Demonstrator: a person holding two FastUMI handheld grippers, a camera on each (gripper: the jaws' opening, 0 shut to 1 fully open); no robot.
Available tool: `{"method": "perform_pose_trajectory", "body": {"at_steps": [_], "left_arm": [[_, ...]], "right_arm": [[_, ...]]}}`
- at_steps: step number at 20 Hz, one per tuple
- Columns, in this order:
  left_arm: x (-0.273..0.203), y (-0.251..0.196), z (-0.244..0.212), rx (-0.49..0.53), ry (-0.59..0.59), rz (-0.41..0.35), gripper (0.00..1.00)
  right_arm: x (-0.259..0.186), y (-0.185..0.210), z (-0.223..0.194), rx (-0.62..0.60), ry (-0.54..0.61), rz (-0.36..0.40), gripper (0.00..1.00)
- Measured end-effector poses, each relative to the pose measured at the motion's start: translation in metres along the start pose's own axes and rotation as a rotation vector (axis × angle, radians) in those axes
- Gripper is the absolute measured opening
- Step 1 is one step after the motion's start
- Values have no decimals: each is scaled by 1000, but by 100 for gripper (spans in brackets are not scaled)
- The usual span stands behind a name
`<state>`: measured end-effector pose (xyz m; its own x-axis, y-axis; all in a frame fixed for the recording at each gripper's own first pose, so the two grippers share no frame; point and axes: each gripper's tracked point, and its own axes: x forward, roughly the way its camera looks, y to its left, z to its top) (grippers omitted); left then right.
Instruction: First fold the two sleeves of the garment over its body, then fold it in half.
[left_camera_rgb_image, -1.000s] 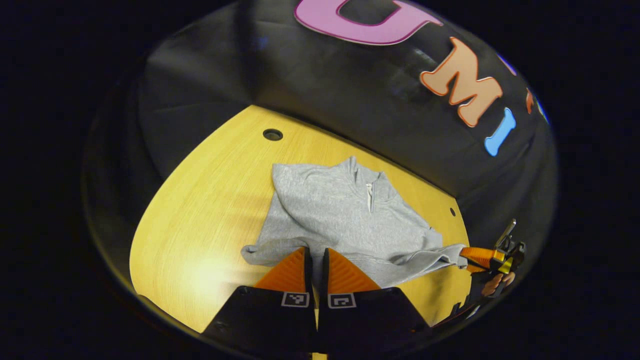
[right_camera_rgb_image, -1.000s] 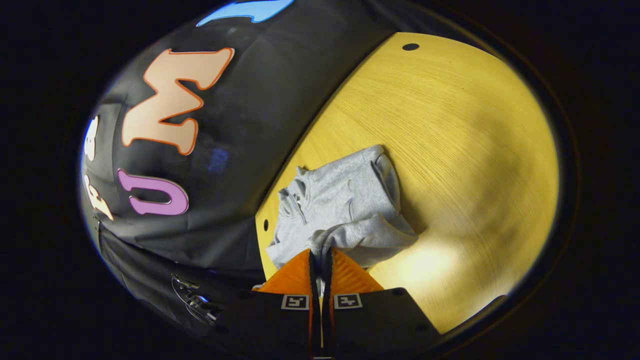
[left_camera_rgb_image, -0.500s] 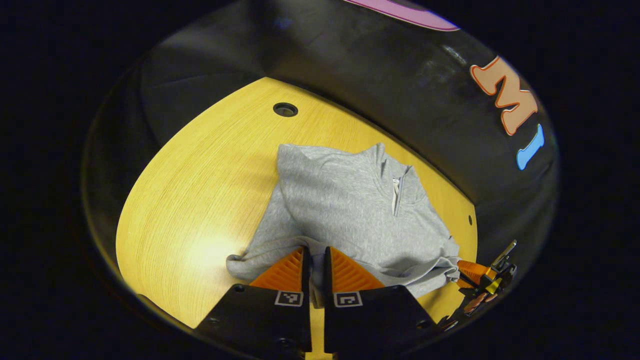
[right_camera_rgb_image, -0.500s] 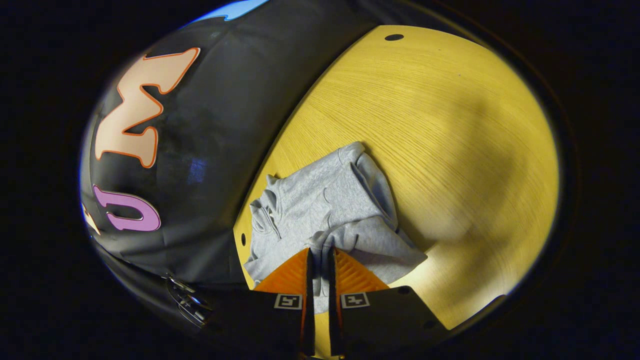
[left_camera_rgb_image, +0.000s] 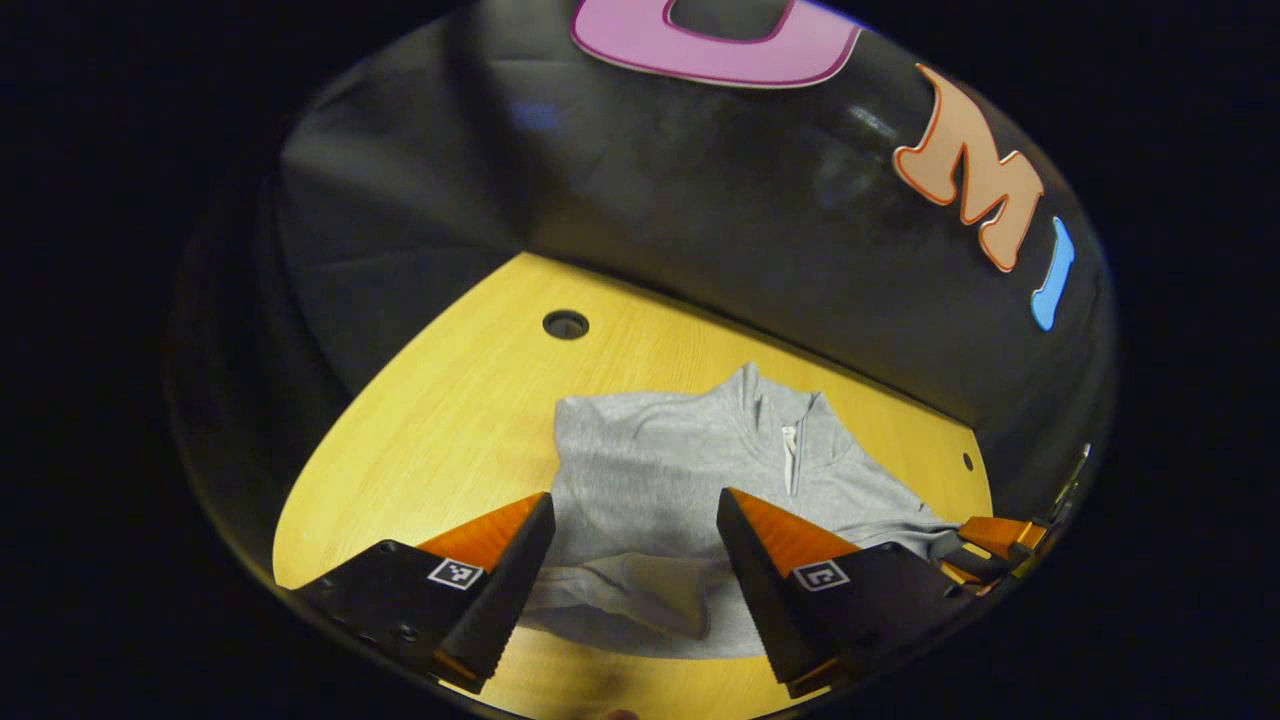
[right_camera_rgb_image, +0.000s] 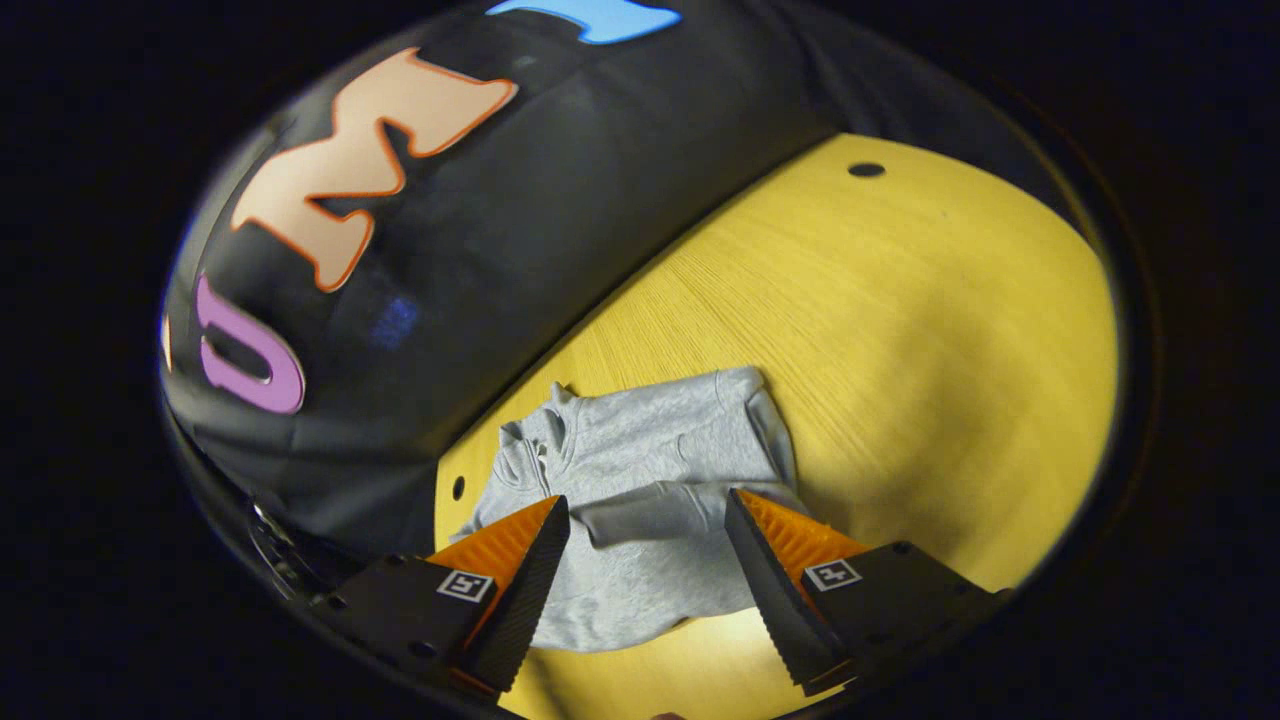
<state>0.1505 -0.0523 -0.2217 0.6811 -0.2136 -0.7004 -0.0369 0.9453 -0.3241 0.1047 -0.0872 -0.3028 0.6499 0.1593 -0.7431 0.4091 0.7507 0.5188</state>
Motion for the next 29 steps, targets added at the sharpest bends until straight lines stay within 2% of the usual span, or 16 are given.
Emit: {"method": "perform_pose_trajectory", "body": {"at_steps": [1,2,3,8,12,19,22,29], "left_arm": [[-6,-2,8,17,-37,1,96],[-14,-2,17,42,-78,5,96],[-20,-3,24,77,-122,9,96],[-65,-9,35,253,-282,28,95],[-96,-18,21,276,-330,15,95],[-154,-25,29,361,-477,26,95],[-163,-20,25,361,-489,37,94],[-172,-10,17,338,-470,47,94]], "right_arm": [[-8,4,3,-33,-22,6,97],[-14,9,6,-56,-47,14,91],[-21,11,9,-79,-76,20,97],[-57,22,18,-261,-238,18,97],[-88,28,21,-400,-363,-10,97],[-134,55,12,-670,-560,-17,98],[-144,71,1,-711,-585,26,98],[-143,79,-13,-735,-554,48,99]]}}
